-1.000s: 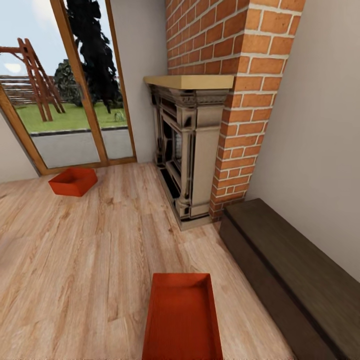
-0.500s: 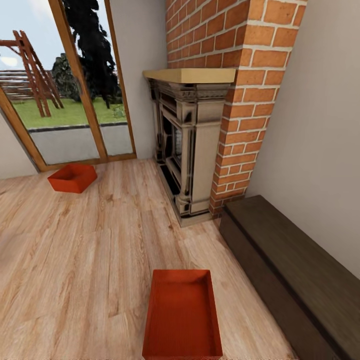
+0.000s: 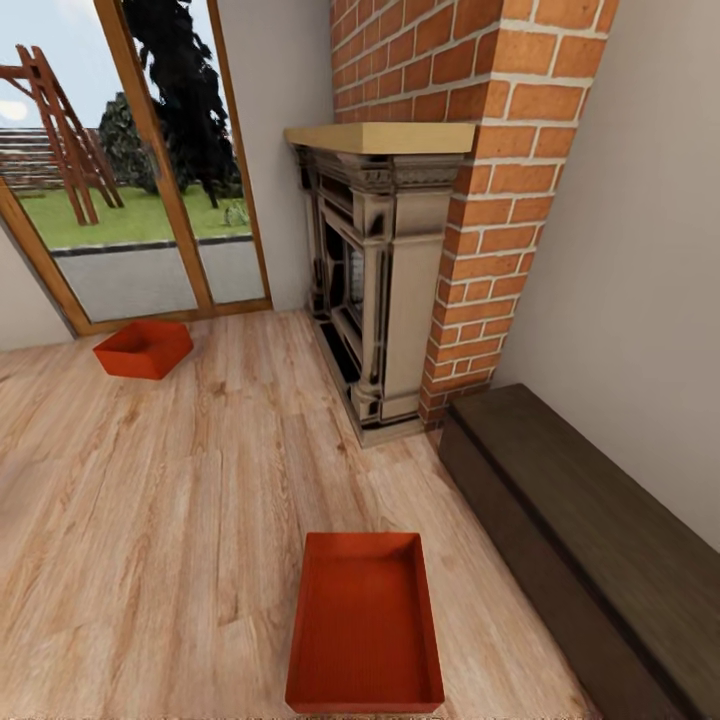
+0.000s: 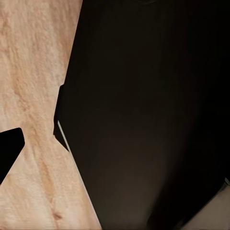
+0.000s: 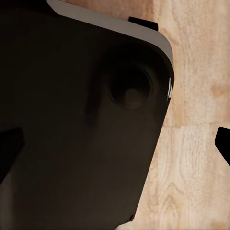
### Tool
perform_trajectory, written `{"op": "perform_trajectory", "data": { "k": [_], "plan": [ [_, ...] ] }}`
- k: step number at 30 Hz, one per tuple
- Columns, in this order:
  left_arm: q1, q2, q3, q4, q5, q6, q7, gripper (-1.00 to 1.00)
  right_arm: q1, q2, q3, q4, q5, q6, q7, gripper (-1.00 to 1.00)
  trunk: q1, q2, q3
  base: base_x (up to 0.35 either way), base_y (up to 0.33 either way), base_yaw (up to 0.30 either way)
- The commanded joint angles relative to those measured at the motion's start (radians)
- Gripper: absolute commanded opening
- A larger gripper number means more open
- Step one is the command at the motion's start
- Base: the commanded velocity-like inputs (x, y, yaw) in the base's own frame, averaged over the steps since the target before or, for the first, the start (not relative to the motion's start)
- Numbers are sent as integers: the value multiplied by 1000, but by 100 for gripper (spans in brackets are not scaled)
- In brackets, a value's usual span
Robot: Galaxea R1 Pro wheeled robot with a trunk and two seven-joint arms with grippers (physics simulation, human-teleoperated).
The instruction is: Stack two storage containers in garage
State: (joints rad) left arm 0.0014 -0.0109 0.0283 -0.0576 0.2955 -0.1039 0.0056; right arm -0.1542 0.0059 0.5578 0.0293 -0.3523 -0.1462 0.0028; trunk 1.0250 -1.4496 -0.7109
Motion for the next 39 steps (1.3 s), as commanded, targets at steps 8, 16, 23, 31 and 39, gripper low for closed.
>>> {"op": "perform_trajectory", "data": {
  "k": [8,16,23,31,39],
  "plan": [
    [0,0,2,-1,2,-2,1,100,-1,0,8,4,-8,-6,0,100,0,0,-14,0,0,0],
    [0,0,2,-1,2,-2,1,100,-1,-1,7,4,-10,-7,-1,100,0,0,-27,0,0,0],
    [0,-4,3,0,3,-2,1,100,-1,-3,7,4,-10,-7,-1,100,0,0,-38,0,0,0],
    [0,-5,8,3,10,-1,-5,100,-1,-4,7,4,-10,-7,-1,100,0,0,-51,0,0,0],
    [0,-5,8,4,9,-2,1,100,-1,-4,7,4,-10,-7,-1,100,0,0,-64,0,0,0]
  ]
}}
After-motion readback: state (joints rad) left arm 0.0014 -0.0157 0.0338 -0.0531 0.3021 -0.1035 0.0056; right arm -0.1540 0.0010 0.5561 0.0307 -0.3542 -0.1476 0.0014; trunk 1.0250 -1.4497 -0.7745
